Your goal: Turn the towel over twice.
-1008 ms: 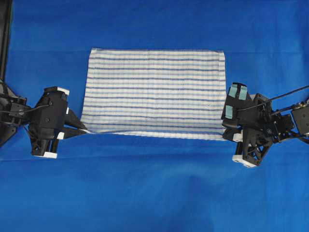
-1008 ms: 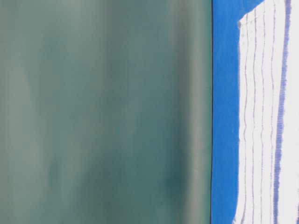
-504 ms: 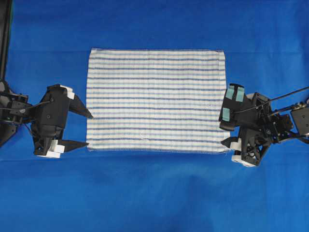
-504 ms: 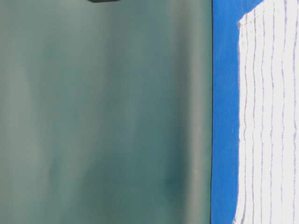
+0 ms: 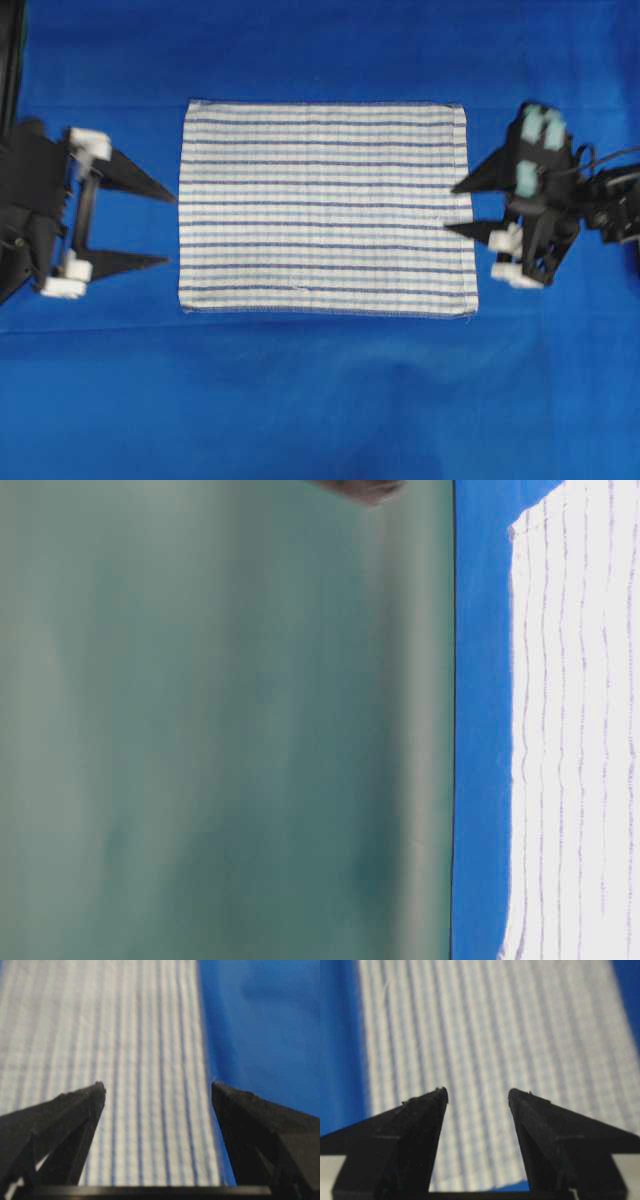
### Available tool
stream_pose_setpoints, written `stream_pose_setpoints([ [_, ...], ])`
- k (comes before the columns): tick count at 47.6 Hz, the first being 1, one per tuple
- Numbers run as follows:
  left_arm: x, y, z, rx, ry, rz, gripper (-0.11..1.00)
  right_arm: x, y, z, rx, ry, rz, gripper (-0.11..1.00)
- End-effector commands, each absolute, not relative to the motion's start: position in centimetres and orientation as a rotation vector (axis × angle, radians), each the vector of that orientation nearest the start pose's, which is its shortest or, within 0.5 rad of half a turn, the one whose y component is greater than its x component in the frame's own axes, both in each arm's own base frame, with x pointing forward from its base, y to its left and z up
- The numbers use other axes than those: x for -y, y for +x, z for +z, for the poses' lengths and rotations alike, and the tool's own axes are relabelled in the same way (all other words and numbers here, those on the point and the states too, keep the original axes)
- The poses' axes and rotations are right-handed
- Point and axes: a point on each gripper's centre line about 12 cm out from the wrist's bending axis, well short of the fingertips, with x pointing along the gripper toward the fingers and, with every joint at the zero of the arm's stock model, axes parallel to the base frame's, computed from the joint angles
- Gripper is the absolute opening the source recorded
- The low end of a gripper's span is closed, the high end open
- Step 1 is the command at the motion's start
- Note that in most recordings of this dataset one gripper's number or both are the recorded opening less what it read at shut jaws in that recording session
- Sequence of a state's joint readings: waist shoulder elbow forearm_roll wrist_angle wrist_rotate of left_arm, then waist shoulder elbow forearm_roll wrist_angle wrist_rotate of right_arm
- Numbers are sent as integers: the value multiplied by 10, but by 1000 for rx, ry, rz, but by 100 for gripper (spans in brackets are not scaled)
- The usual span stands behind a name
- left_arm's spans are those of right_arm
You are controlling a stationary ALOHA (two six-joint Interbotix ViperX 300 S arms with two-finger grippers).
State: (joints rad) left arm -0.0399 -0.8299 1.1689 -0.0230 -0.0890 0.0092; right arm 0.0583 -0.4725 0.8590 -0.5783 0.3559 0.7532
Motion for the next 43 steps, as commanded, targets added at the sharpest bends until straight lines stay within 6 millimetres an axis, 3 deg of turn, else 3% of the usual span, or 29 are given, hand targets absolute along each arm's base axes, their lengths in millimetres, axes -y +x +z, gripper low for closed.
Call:
stream_pose_setpoints([
  [1, 2, 210, 259, -184, -13, -6, 81, 16, 281, 250, -586, 93, -203, 58],
  [18, -6, 187, 278, -87, -10, 31, 81, 37, 258, 282, -361, 66, -203, 58],
  [34, -7, 188, 275, -98, -11, 39, 81, 38, 256, 279, -345, 70, -195, 58],
  [43, -24, 192, 267, -105, 3, 124, 81, 56, 260, 268, -391, 83, -263, 58],
])
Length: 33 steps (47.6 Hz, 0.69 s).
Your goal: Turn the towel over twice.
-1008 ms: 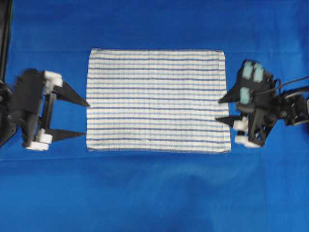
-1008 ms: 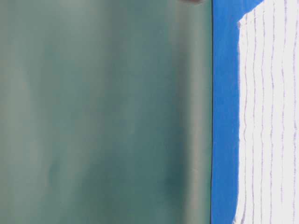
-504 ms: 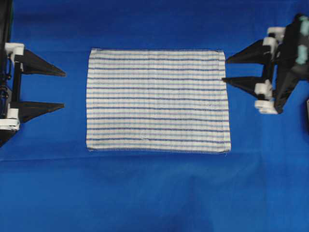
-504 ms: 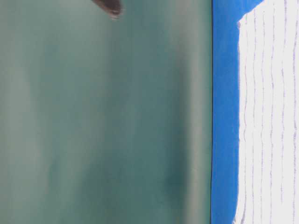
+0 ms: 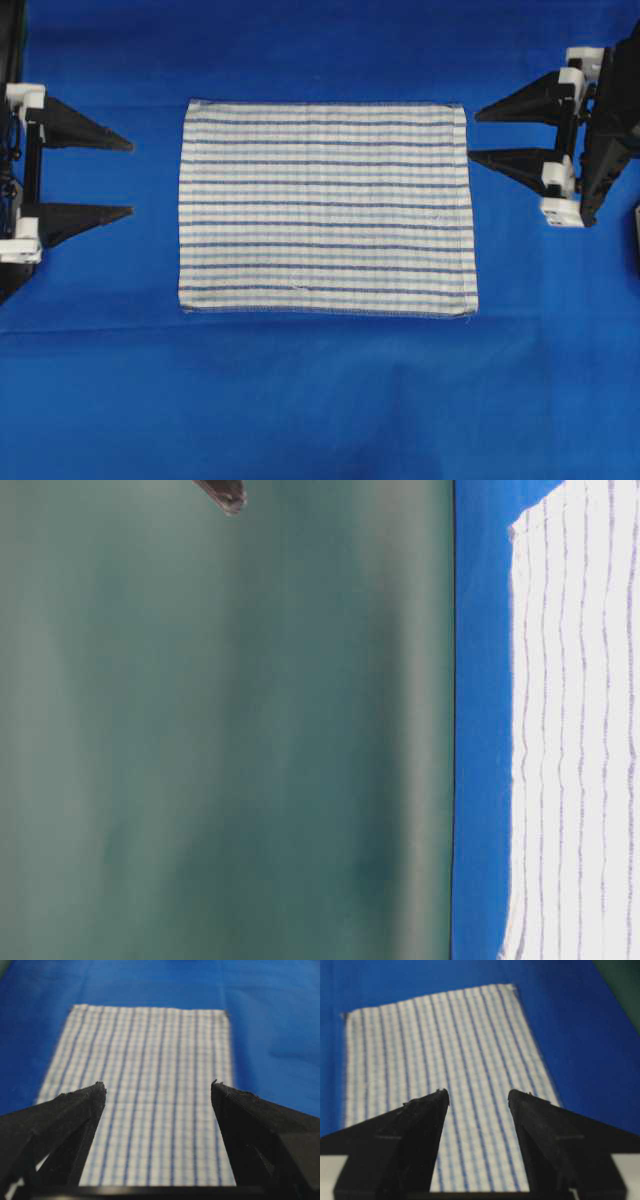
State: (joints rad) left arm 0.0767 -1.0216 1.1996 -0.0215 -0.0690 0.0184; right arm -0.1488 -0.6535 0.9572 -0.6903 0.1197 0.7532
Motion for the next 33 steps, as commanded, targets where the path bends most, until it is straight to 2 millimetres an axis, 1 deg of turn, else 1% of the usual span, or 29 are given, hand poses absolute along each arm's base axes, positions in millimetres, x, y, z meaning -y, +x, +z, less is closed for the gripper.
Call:
stream_pose_setpoints([
  [1, -27, 193, 264, -110, 7, 138, 81, 59, 261, 266, -398, 85, -272, 58],
  [10, -50, 204, 240, -154, 46, 235, 81, 89, 267, 238, -499, 116, -371, 58],
  [14, -59, 211, 230, -186, 44, 267, 81, 103, 269, 220, -557, 136, -417, 58],
  [22, -79, 226, 202, -264, 29, 329, 81, 125, 270, 185, -670, 175, -475, 58],
  [33, -106, 239, 159, -365, 0, 403, 81, 143, 274, 145, -750, 230, -490, 58],
])
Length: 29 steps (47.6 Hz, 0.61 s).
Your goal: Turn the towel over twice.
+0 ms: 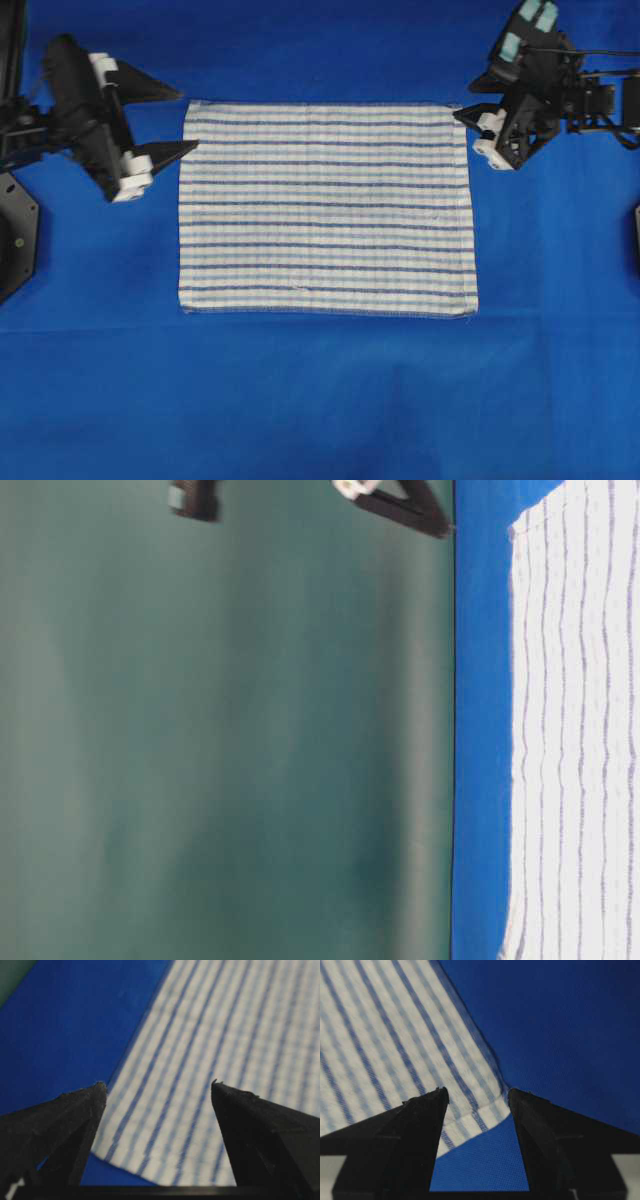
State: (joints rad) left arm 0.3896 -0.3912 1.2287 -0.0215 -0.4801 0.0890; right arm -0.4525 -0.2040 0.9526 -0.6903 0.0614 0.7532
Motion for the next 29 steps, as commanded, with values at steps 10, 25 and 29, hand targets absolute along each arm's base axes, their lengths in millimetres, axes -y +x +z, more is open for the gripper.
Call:
stream_pose_setpoints([
  [10, -120, 253, 132, -440, -18, 426, 81, 159, 274, 121, -783, 269, -502, 58],
  [25, -137, 258, 100, -543, -44, 460, 78, 162, 278, 98, -838, 281, -487, 58],
  [29, -137, 257, 96, -560, -51, 463, 74, 162, 277, 93, -858, 286, -488, 57],
])
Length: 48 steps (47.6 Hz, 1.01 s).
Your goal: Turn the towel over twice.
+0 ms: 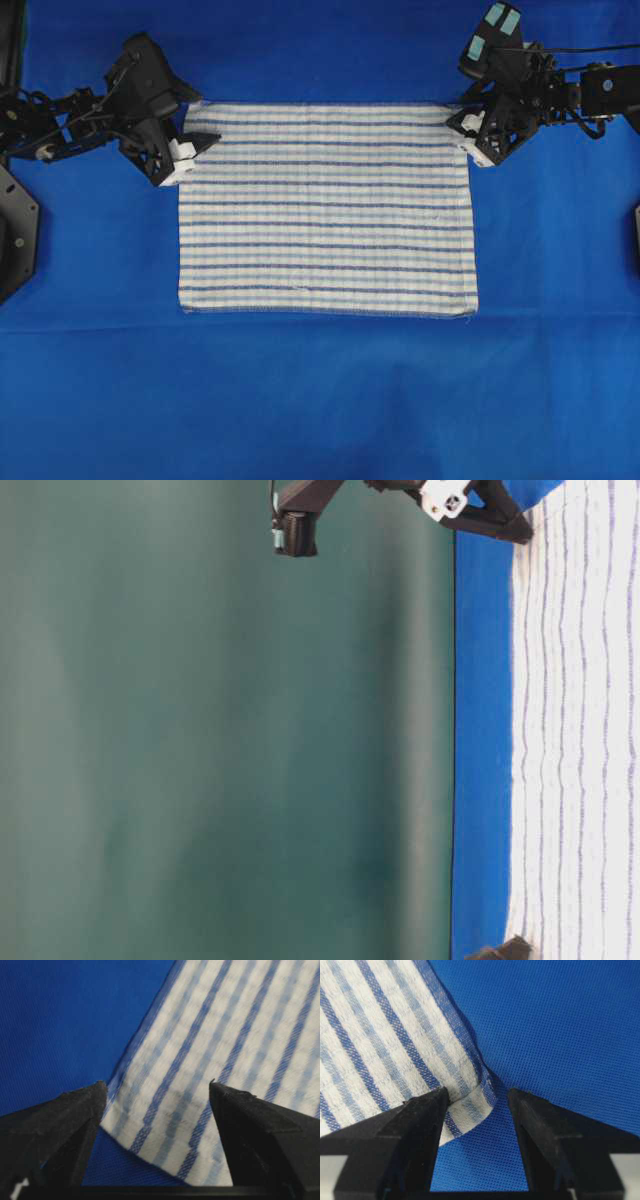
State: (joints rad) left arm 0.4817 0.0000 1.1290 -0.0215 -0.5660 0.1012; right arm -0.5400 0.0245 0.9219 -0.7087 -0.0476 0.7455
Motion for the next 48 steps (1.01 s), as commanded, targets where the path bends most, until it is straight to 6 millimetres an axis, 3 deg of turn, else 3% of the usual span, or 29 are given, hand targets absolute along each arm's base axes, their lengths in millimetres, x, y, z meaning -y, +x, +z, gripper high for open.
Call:
stream_pose_setpoints([
  [1, -137, 257, 95, -563, -52, 462, 72, 162, 277, 92, -861, 287, -488, 56],
  [7, -139, 254, 90, -609, -68, 469, 48, 161, 276, 88, -875, 290, -489, 44],
  [14, -139, 253, 86, -647, -76, 463, 15, 161, 275, 86, -880, 291, -489, 9],
  [18, -139, 253, 86, -659, -77, 462, 3, 161, 275, 86, -879, 292, -490, 8],
  [30, -152, 253, 98, -628, -75, 501, 2, 166, 272, 95, -878, 296, -529, 8],
  [48, -171, 269, 171, -488, -24, 534, 2, 204, 260, 168, -773, 199, -704, 8],
])
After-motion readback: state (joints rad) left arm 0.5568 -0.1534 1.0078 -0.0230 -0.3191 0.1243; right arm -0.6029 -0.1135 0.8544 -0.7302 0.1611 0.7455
